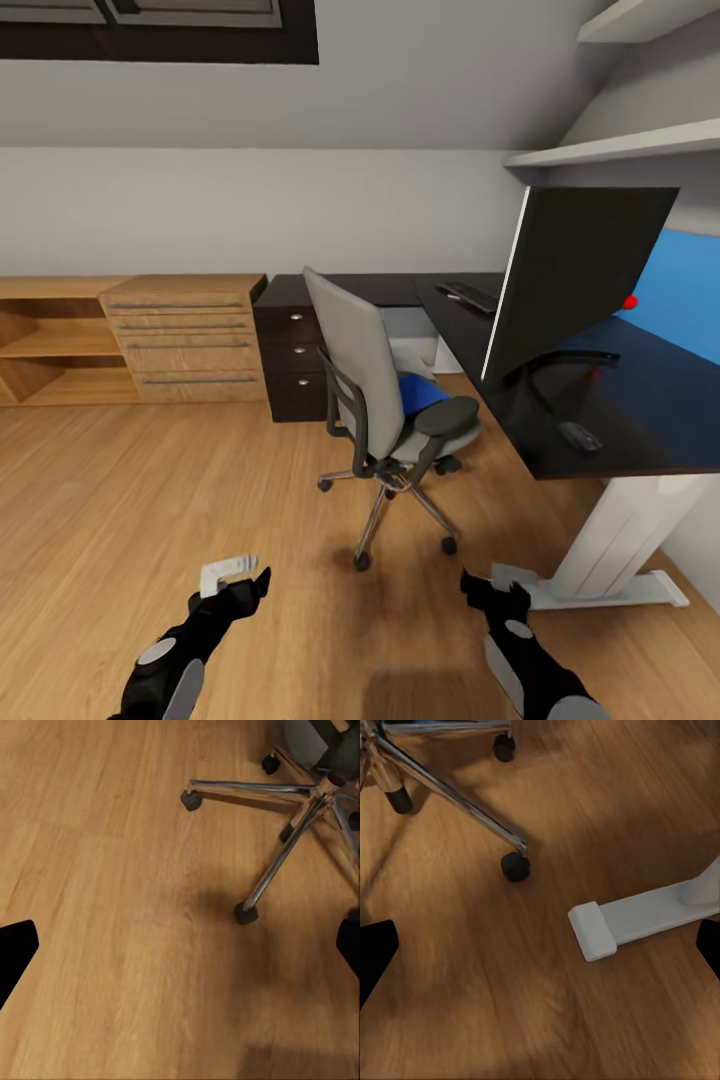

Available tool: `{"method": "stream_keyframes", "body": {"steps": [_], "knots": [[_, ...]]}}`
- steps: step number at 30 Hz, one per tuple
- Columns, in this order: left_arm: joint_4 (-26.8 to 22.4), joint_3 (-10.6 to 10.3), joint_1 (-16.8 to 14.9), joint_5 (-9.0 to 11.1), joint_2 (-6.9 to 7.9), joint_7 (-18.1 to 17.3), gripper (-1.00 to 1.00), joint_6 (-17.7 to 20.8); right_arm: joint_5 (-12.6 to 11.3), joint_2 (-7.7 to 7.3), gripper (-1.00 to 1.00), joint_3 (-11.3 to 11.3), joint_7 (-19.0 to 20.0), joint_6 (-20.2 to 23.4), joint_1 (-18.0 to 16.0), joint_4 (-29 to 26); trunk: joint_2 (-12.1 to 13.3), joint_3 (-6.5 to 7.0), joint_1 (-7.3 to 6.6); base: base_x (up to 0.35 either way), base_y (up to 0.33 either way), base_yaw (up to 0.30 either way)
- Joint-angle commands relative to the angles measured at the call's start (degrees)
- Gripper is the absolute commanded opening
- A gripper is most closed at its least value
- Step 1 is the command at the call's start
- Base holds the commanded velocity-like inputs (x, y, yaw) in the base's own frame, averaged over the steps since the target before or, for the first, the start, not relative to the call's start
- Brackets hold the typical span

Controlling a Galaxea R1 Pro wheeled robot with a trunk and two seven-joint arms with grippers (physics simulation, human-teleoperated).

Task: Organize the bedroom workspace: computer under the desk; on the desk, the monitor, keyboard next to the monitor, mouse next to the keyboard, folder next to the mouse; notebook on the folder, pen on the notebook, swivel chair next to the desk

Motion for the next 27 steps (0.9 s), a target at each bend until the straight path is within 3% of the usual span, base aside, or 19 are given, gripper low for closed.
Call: {"method": "stream_keyframes", "body": {"steps": [1, 6, 9, 11, 16, 27], "knots": [[-1.1, -0.2, 0.0, 0.6, -0.07, 0.6, 1.00, 0.9, -1.0, -0.14, 1.00, -0.2, 0.1, 1.3, -1.1, 0.2, -0.4, -0.25, 0.22, 0.000, 0.000, 0.000], [-5.0, -0.2, -0.1, 1.1, -0.48, 0.7, 1.00, 3.0, -2.5, -1.15, 1.00, -0.3, 0.3, 6.7, -6.4, 1.1, -2.4, -1.15, 1.32, 0.000, 0.000, 0.000], [-7.5, -0.2, 0.0, 2.5, -0.52, 0.6, 1.00, 3.3, -2.8, -1.33, 1.00, -0.4, 0.3, 7.7, -9.8, 2.2, -3.6, -1.68, 1.98, 0.000, 0.000, 0.000], [-9.7, -0.1, 1.5, 3.2, -0.29, 0.6, 1.00, 3.4, -4.6, -1.27, 1.00, -0.4, 0.3, 8.1, -12.0, 3.6, -4.4, -2.04, 2.42, 0.000, 0.000, 0.000], [-11.6, -0.1, 4.6, 3.5, -0.15, 0.6, 1.00, 3.1, -7.9, -1.04, 1.00, -0.2, 0.2, 8.0, -13.4, 5.4, -6.5, -2.94, 3.51, 0.000, 0.000, 0.000], [-11.8, -0.3, 6.8, 3.6, -0.42, 0.7, 1.00, 1.9, -8.4, -1.19, 1.00, -0.4, 2.7, 8.0, -13.5, 5.1, -10.9, -4.92, 5.93, 0.000, 0.000, 0.000]]}}
